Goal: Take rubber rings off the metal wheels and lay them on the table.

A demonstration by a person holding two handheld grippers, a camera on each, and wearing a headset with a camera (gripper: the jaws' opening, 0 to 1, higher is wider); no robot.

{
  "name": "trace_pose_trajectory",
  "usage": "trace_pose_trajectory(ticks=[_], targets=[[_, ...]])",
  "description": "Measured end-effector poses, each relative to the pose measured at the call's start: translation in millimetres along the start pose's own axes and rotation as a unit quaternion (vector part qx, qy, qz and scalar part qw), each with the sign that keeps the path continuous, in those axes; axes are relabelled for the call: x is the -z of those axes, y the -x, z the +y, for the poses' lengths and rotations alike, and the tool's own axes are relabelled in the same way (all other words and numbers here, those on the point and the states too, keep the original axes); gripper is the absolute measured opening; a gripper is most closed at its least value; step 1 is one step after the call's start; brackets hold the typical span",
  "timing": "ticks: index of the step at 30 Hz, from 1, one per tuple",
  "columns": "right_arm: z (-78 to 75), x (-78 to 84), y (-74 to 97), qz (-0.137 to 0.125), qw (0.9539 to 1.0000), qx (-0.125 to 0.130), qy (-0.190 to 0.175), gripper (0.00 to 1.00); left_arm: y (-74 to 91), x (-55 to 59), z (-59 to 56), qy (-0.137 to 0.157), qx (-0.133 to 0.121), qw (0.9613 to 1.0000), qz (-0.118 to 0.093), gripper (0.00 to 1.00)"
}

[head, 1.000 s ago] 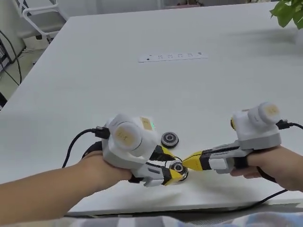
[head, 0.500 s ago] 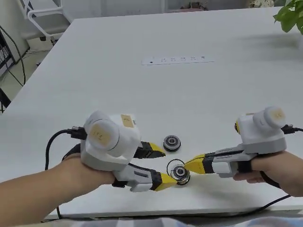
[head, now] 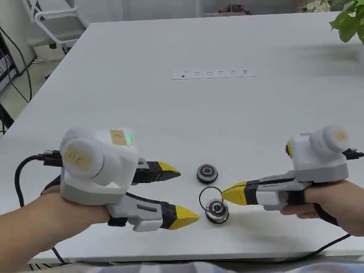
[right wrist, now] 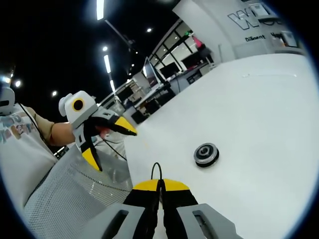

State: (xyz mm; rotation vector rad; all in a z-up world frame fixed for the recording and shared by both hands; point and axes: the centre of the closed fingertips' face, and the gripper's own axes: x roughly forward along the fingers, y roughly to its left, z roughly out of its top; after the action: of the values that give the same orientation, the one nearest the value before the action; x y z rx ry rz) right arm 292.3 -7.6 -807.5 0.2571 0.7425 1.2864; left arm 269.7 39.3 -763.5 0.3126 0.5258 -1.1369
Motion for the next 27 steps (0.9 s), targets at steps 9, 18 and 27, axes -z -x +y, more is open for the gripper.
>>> trace_pose_trajectory(ticks=[9,18,27], targets=[[3.9,-13.5,-6.5,-0.006,0.9999,-0.007,0.007,0.00,17.2,6.3,7.7,0.012,-0.027,0.9995,-0.005,0.64],[9.2,-20.2,-22.0,0.004,0.9997,-0.018,0.018,0.00,29.1,12.9,9.1,0.021,-0.046,0.9987,-0.011,0.74],[3.5,-19.5,-37.3,0.023,0.9993,-0.014,0.026,0.00,42.2,17.3,19.6,0.031,-0.073,0.9966,-0.019,0.80]])
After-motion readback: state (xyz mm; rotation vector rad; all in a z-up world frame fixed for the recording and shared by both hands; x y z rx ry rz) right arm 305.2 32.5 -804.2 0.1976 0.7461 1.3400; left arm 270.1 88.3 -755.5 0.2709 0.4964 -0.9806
